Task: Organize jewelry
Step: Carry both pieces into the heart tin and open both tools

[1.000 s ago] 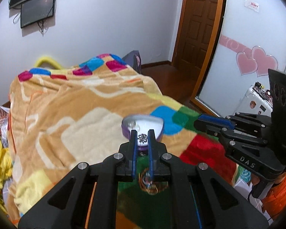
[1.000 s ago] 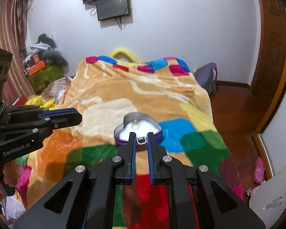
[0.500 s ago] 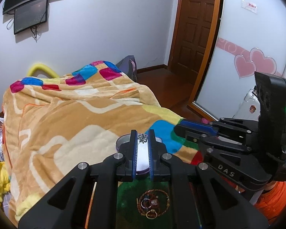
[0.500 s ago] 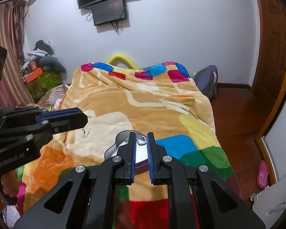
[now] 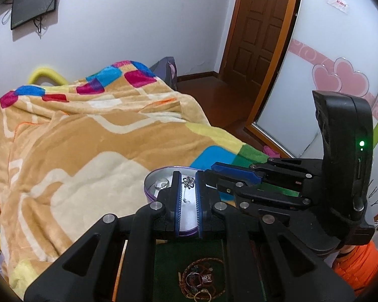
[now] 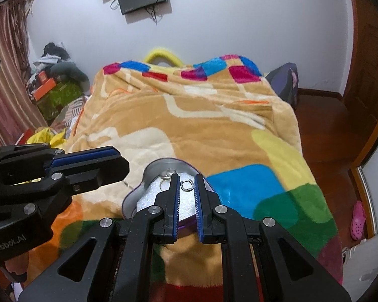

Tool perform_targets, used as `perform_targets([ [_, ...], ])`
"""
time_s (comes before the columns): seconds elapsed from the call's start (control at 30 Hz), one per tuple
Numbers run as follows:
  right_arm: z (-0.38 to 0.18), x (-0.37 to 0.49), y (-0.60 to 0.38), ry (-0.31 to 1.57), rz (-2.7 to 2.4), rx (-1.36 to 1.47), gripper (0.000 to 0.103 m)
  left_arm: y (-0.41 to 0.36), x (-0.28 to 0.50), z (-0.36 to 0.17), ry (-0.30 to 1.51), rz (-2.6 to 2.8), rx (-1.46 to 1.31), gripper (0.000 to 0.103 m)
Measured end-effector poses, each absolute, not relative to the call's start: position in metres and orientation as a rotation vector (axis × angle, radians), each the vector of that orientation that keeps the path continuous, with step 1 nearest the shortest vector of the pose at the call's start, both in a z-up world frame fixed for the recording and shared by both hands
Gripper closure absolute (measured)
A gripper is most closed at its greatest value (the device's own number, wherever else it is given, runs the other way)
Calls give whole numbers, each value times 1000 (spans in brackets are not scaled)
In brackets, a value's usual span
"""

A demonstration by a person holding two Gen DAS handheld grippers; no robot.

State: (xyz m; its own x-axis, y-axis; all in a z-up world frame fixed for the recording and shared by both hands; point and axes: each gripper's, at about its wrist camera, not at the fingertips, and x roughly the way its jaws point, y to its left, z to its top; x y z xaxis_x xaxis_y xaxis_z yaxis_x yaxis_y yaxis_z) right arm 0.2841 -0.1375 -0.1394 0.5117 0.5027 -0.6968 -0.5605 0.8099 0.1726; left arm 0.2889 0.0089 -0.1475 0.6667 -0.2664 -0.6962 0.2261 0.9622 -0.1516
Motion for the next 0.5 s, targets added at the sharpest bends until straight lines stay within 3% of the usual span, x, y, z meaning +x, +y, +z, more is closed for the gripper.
perform_targets([
  [0.5,-148,292,-133,870,666,-115,93,14,301,-158,835,-289,-95,94],
])
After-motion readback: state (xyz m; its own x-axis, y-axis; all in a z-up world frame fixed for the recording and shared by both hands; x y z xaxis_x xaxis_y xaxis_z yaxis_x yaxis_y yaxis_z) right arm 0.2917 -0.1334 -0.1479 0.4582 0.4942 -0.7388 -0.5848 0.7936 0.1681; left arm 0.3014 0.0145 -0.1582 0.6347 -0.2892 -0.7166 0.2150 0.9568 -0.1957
